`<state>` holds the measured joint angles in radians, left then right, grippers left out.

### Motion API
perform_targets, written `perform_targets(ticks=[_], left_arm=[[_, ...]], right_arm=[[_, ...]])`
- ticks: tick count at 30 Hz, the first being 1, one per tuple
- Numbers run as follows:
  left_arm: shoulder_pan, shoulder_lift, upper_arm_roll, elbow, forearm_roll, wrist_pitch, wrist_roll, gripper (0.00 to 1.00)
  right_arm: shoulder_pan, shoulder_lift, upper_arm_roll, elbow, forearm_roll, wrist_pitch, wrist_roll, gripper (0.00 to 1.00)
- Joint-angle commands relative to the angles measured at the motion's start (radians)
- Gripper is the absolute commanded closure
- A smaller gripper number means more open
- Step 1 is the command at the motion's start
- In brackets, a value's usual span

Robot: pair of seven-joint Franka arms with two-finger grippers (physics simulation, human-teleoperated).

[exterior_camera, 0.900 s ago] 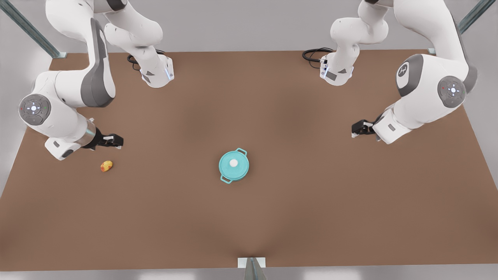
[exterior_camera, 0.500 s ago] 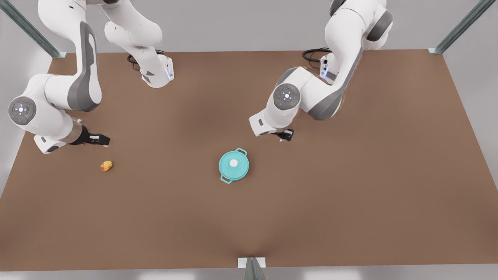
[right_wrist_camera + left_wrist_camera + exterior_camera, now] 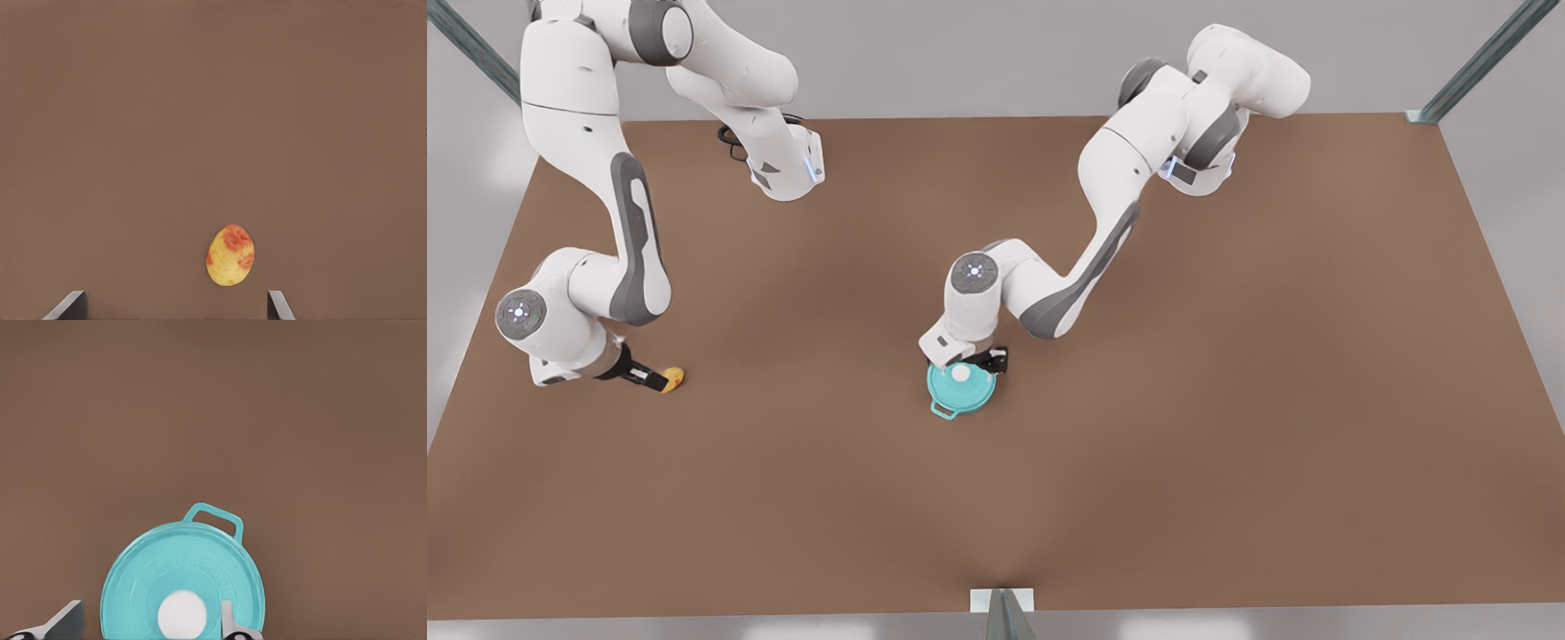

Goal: Open the pot lid and put the potato into the pot

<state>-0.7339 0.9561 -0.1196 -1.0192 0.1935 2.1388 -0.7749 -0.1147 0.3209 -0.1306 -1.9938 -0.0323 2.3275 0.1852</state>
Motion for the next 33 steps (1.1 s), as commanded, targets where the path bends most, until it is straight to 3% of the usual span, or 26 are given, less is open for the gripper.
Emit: perform_targets(ticks=[1,14,16,17,18,25,30,33], left_arm=[[-0.007,0.021,0.000,-0.002,0.055,0.084,-0.382,0.00],[-0.030,0.058,0.000,-0.022,0.092,0.084,-0.365,0.01],[-0.030,0.058,0.000,-0.022,0.090,0.079,-0.363,0.35],[-0.030,0.056,0.000,-0.022,0.090,0.073,-0.363,0.49],[-0.030,0.056,0.000,-0.022,0.090,0.072,-0.363,0.55],[-0.030,0.038,0.000,-0.015,0.087,-0.011,-0.340,0.64],[0.166,-0.025,-0.009,-0.004,-0.032,-0.160,-0.032,0.64],[0.344,0.052,-0.011,-0.007,-0.035,-0.048,0.166,0.64]], right_arm=[[0.001,0.000,0.003,0.001,0.002,0.125,0.180,0.00],[-0.045,0.076,0.008,-0.108,0.058,0.279,0.178,0.00],[-0.043,0.084,0.008,-0.111,0.060,0.286,0.177,0.00],[-0.040,0.090,0.009,-0.117,0.060,0.296,0.177,0.00],[-0.037,0.092,0.009,-0.128,0.060,0.314,0.178,0.00],[-0.037,0.122,0.011,-0.168,0.058,0.388,0.174,0.00],[-0.040,0.129,0.009,-0.186,0.055,0.391,0.163,0.00],[-0.054,0.150,0.008,-0.194,0.049,0.428,0.163,0.00]])
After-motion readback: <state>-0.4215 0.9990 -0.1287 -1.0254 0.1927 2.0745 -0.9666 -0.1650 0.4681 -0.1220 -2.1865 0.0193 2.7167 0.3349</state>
